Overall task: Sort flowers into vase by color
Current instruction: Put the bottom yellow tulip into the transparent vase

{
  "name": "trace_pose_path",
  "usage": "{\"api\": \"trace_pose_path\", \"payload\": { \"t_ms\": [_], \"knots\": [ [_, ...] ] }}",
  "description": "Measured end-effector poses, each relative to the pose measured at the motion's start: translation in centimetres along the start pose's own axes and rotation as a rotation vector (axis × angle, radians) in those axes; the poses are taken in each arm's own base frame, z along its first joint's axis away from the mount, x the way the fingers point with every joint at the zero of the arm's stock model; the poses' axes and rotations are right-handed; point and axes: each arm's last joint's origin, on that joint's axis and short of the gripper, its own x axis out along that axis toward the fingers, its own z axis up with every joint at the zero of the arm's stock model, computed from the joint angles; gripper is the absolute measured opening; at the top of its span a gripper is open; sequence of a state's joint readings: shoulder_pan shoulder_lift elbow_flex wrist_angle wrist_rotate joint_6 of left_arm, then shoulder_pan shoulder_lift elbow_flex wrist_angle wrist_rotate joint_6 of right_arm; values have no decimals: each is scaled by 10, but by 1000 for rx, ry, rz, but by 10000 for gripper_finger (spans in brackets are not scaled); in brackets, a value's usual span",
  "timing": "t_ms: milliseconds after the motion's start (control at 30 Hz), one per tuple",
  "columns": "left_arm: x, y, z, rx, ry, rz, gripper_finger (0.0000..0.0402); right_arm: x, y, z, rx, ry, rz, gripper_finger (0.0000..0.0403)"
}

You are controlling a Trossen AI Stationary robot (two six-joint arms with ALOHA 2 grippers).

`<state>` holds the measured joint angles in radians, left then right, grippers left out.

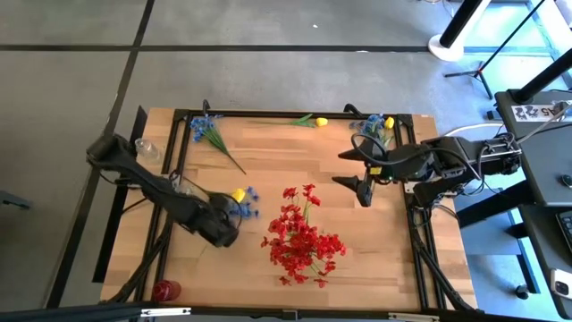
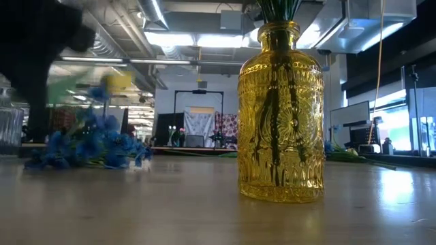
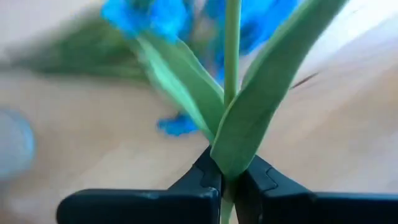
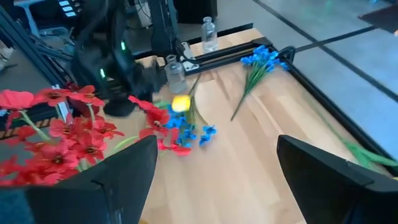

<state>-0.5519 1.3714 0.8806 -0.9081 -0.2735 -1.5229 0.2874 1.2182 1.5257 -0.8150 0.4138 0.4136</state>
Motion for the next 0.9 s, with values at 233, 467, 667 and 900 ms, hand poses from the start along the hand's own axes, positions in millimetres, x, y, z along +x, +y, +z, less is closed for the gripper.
{"api": "trace_pose_path", "payload": {
  "t_ms": [233, 467, 667, 900],
  "knots": [
    [-94, 24, 29, 207, -550, -230, 9, 0, -1, 0, 10, -12, -24, 331],
    [-158, 77, 49, 417, -757, -330, 8, 0, -2, 1, 53, -40, -80, 331],
    [-180, 124, 54, 501, -807, -456, 9, 0, -5, 2, 82, -82, -160, 331],
    [-189, 171, 54, 592, -825, -579, 10, 1, -8, 3, 103, -145, -298, 331]
  ]
}}
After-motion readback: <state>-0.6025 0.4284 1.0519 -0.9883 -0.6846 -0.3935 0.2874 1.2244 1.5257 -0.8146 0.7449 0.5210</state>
